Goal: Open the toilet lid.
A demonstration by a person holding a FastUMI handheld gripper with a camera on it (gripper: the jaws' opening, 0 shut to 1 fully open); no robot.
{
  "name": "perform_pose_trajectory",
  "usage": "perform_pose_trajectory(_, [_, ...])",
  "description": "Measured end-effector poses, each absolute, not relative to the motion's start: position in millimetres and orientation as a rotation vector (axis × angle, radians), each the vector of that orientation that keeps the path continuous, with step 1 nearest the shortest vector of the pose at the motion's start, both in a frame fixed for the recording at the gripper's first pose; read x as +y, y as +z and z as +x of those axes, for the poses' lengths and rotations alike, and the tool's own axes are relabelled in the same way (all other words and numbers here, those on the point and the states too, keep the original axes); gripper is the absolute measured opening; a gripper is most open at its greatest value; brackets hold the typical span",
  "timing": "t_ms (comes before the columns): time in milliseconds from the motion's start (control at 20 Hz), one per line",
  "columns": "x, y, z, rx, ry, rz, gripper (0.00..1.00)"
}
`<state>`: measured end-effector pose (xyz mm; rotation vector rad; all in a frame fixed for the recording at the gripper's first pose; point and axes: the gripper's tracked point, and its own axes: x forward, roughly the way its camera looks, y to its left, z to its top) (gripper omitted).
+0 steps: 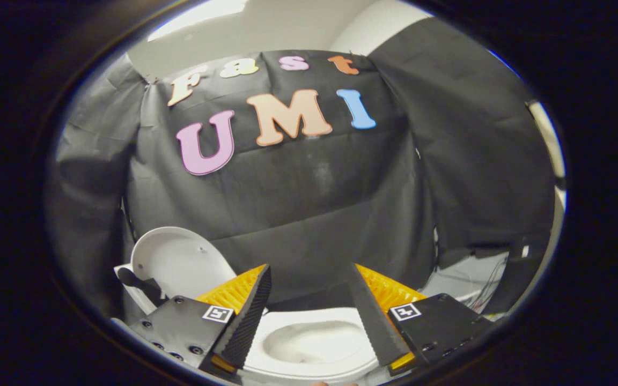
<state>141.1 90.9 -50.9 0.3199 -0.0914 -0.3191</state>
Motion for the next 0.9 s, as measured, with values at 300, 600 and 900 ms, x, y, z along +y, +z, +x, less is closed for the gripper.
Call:
perform_pose_trajectory(300, [144,-168,138,0.087,-0.433,0.548,0.91])
perform_pose_trajectory(600, [167,-259,135,0.223,-0.558,0.860,0.64])
perform_pose_trajectory(900, [176,-262,136,0.195,-0.548,0.966,0.11])
